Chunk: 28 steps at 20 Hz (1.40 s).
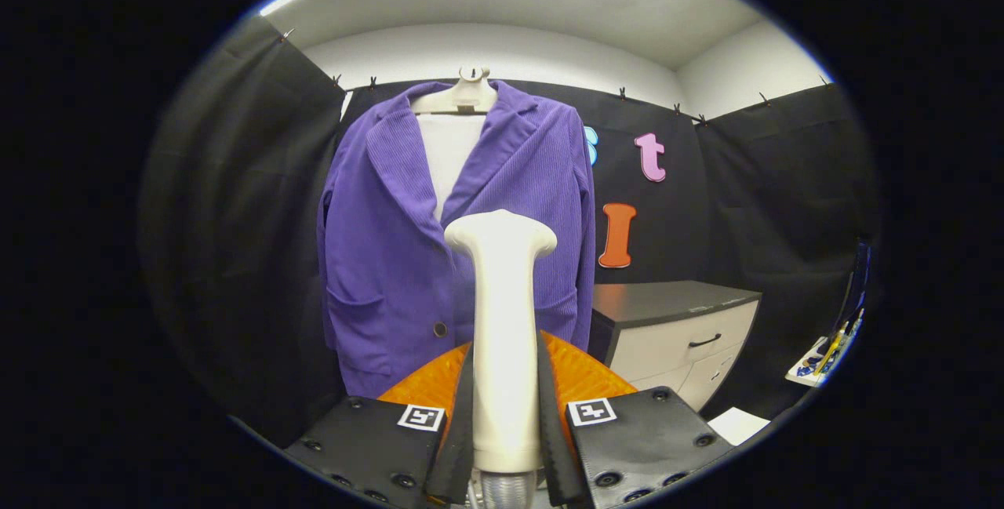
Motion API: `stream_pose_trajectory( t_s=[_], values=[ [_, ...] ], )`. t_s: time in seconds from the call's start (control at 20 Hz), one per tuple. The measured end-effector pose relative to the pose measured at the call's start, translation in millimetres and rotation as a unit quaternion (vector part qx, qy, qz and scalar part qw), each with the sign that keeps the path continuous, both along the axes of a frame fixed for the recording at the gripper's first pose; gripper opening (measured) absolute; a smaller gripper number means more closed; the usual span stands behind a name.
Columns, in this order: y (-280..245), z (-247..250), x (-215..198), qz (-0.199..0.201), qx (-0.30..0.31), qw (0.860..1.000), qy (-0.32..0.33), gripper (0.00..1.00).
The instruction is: Iron the clothes twice with a garment steamer, once on the left side and once on the right side.
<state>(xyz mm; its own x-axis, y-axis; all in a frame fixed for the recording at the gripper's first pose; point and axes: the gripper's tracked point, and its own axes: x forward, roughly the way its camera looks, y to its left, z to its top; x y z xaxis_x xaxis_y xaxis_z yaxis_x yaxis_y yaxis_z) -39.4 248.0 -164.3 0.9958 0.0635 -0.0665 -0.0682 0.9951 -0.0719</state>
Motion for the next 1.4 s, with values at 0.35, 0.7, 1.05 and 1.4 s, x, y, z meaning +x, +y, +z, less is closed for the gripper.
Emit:
stream_pose_trajectory(
  t_s=[0.35, 0.7, 1.05, 1.4],
  values=[
    [57, 85, 15, 0.045, 0.031, 0.997, -0.049, 0.44],
    [108, 117, 29, 0.083, 0.022, 0.994, -0.065, 0.44],
    [152, 113, 47, 0.103, 0.022, 0.993, -0.056, 0.44],
    [171, 97, 62, 0.096, 0.011, 0.994, -0.045, 0.44]
  ],
)
